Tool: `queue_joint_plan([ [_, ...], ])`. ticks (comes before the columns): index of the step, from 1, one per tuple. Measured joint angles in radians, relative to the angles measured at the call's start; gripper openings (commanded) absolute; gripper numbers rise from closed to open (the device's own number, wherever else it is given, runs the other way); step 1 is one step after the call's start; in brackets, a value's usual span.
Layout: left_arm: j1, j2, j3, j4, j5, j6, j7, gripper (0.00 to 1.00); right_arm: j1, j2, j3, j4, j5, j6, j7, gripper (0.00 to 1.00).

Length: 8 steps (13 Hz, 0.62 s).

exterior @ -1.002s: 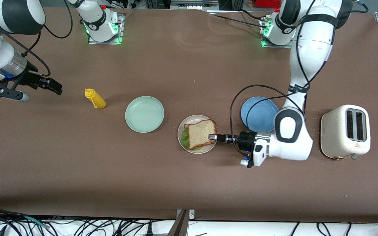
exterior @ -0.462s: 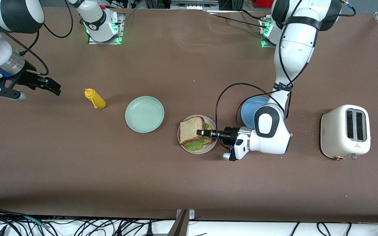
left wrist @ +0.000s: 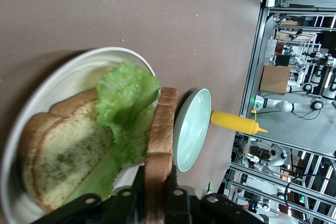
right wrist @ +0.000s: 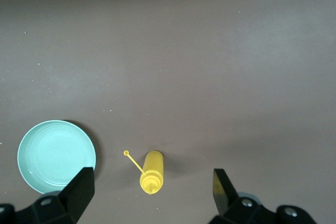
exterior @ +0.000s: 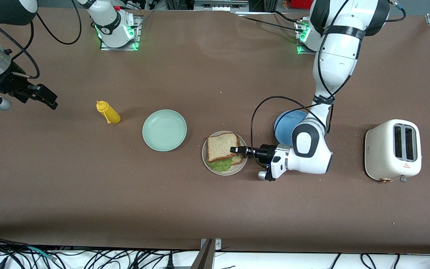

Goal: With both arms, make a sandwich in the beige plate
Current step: 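Lower the toast onto the lettuce with the left gripper, then open the left gripper and move it back to the toaster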

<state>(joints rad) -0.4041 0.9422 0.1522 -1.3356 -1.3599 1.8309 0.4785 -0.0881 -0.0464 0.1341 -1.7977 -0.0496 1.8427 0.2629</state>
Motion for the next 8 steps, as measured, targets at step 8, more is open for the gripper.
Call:
queue_joint_plan([
  [8, 0.068, -0.011, 0.07, 0.01, 0.0, 0.005, 0.012, 1.0, -0.001, 0.027, 0.0, 0.016, 0.0, -0.019, 0.0, 1.0],
])
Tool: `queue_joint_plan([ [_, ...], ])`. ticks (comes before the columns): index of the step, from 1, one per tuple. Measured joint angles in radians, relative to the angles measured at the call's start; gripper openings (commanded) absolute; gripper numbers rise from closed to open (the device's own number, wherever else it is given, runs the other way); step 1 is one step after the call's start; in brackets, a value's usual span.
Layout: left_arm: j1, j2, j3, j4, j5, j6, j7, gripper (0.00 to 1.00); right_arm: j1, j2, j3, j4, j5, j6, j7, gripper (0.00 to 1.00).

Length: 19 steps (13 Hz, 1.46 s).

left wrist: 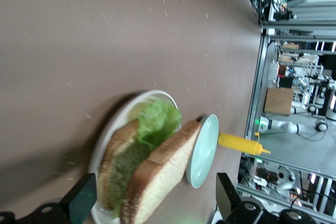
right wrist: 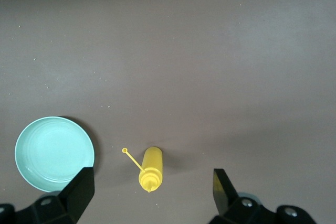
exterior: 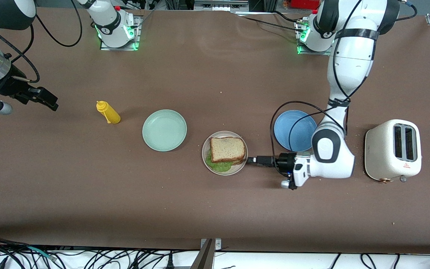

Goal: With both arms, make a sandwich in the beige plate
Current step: 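Open the left gripper and move it back to the toaster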

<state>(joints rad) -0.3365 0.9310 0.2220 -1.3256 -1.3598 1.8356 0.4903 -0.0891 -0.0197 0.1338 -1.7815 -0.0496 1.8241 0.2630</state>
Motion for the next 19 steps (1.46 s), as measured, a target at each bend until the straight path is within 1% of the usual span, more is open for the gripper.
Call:
queue_joint_plan([
  [2, 0.037, -0.023, 0.045, 0.007, 0.0, 0.0, -0.004, 1.0, 0.0, 0.0, 0.0, 0.0, 0.0, -0.001, 0.0, 1.0],
  [4, 0.107, -0.055, 0.058, 0.009, 0.0, 0.001, -0.025, 1.0, 0.0, 0.002, 0.001, 0.0, 0.0, -0.002, 0.0, 1.0],
  [7, 0.227, -0.071, 0.082, 0.017, 0.0, 0.001, -0.032, 1.0, 0.0, 0.005, 0.002, 0.0, 0.0, -0.002, 0.0, 1.0],
  [8, 0.25, -0.071, 0.11, 0.018, 0.007, 0.0, -0.031, 1.0, 0.0, 0.006, 0.002, 0.0, 0.0, -0.003, 0.0, 1.0],
  [9, 0.257, -0.071, 0.147, 0.019, 0.041, -0.001, -0.031, 1.0, 0.0, 0.007, 0.003, 0.0, 0.0, -0.003, 0.0, 1.0],
  [10, 0.258, -0.072, 0.177, 0.022, 0.109, -0.002, -0.031, 1.0, 0.0, 0.008, 0.003, 0.0, 0.0, -0.004, 0.0, 1.0],
  [11, 0.257, -0.077, 0.191, 0.03, 0.19, -0.002, -0.032, 1.0, 0.0, 0.009, 0.003, 0.0, 0.0, -0.004, 0.0, 1.0],
  [13, 0.254, -0.101, 0.205, 0.06, 0.373, 0.001, -0.036, 1.0, 0.0, 0.012, 0.003, 0.0, 0.0, -0.005, 0.0, 1.0],
  [15, 0.25, -0.146, 0.209, 0.098, 0.556, 0.0, -0.09, 1.0, 0.001, 0.017, 0.005, 0.0, 0.0, -0.005, 0.0, 1.0],
  [17, 0.212, -0.203, 0.208, 0.113, 0.738, -0.004, -0.168, 1.0, 0.001, 0.02, 0.006, 0.0, 0.0, -0.006, 0.0, 1.0],
  [19, 0.141, -0.247, 0.208, 0.113, 0.902, -0.007, -0.248, 1.0, 0.001, 0.024, 0.006, 0.0, 0.0, -0.006, 0.0, 1.0],
])
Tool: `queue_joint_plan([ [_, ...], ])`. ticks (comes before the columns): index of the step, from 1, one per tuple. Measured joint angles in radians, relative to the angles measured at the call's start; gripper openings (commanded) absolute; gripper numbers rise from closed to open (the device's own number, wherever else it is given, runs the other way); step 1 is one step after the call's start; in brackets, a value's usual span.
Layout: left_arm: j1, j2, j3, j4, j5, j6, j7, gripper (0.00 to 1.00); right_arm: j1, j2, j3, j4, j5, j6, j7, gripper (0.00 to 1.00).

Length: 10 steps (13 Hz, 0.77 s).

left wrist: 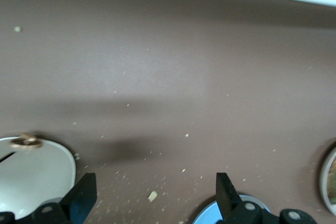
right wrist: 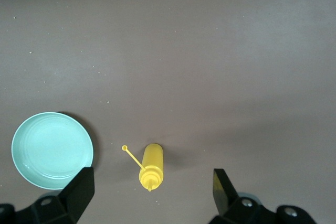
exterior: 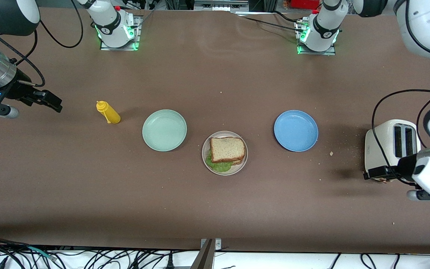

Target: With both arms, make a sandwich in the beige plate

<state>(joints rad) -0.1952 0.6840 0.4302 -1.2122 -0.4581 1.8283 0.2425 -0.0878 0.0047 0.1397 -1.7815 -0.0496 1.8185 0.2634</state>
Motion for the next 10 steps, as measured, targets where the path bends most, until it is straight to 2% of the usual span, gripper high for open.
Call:
queue_joint_plan([
  [1, -0.029, -0.015, 0.0, 0.0, 0.055, -0.011, -0.027, 1.0, 0.0, 0.001, 0.0, 0.0, 0.0, 0.0, 0.0, 1.0],
  [3, -0.054, -0.031, 0.001, 0.0, 0.093, -0.065, -0.045, 1.0, 0.0, 0.001, 0.0, 0.0, 0.0, 0.0, 0.0, 1.0],
  [7, -0.047, -0.053, 0.01, 0.0, 0.094, -0.116, -0.07, 1.0, 0.0, 0.003, 0.0, 0.0, 0.0, -0.002, 0.0, 1.0],
  [10, -0.049, -0.097, 0.009, 0.001, 0.094, -0.218, -0.084, 1.0, 0.0, 0.003, 0.0, 0.0, 0.0, -0.002, 0.0, 1.0],
])
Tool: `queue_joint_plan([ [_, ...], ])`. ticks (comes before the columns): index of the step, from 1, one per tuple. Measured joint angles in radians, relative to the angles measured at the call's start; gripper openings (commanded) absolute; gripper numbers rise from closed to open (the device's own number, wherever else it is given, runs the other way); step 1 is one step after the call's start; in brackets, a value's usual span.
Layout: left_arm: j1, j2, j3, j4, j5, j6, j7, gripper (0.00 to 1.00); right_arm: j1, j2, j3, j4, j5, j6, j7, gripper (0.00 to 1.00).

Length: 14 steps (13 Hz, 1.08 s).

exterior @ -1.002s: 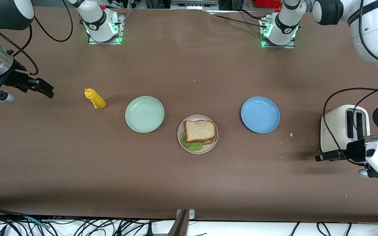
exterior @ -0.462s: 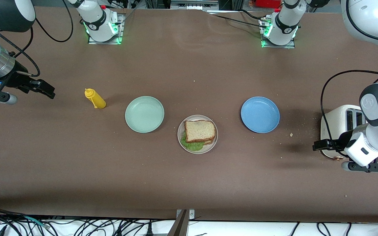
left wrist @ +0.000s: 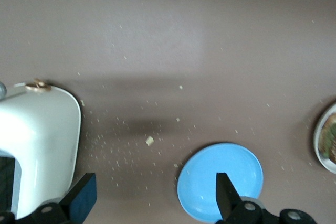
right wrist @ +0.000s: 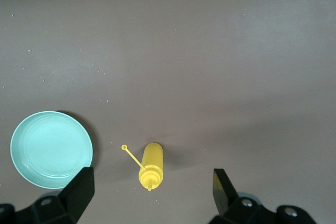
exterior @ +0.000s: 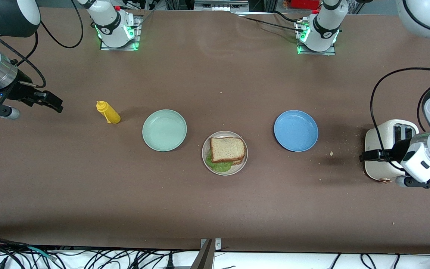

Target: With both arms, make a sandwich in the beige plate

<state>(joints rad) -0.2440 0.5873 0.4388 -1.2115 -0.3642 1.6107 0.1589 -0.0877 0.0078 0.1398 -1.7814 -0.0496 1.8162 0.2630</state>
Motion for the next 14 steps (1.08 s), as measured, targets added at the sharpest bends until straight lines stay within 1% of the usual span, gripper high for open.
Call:
queue_joint_plan([
  [4, 0.008, -0.015, 0.002, -0.001, 0.0, -0.079, -0.006, 1.0, 0.0, -0.001, 0.0, 0.002, 0.0, 0.0, 0.0, 1.0],
  [7, 0.001, -0.017, -0.001, -0.001, 0.0, -0.081, -0.006, 1.0, 0.0, -0.001, 0.0, 0.006, 0.0, 0.0, 0.0, 1.0],
  [8, -0.001, -0.019, -0.003, 0.0, 0.003, -0.068, -0.006, 1.0, 0.0, -0.001, 0.0, 0.007, 0.0, 0.0, 0.0, 1.0],
  [9, 0.005, -0.027, -0.012, -0.001, 0.02, -0.018, -0.007, 1.0, 0.0, -0.001, 0.0, 0.008, 0.0, 0.0, 0.0, 1.0],
  [10, 0.027, -0.049, -0.051, -0.005, 0.062, 0.045, -0.007, 1.0, 0.0, -0.001, 0.0, 0.009, 0.0, 0.0, 0.0, 1.0],
  [12, 0.082, -0.115, -0.145, -0.041, 0.15, 0.099, -0.017, 1.0, 0.0, -0.001, 0.0, 0.009, 0.0, 0.001, 0.0, 1.0],
  [14, 0.1, -0.191, -0.184, -0.136, 0.214, 0.123, -0.02, 1.0, 0.0, -0.001, 0.0, 0.009, 0.0, 0.001, 0.0, 1.0],
])
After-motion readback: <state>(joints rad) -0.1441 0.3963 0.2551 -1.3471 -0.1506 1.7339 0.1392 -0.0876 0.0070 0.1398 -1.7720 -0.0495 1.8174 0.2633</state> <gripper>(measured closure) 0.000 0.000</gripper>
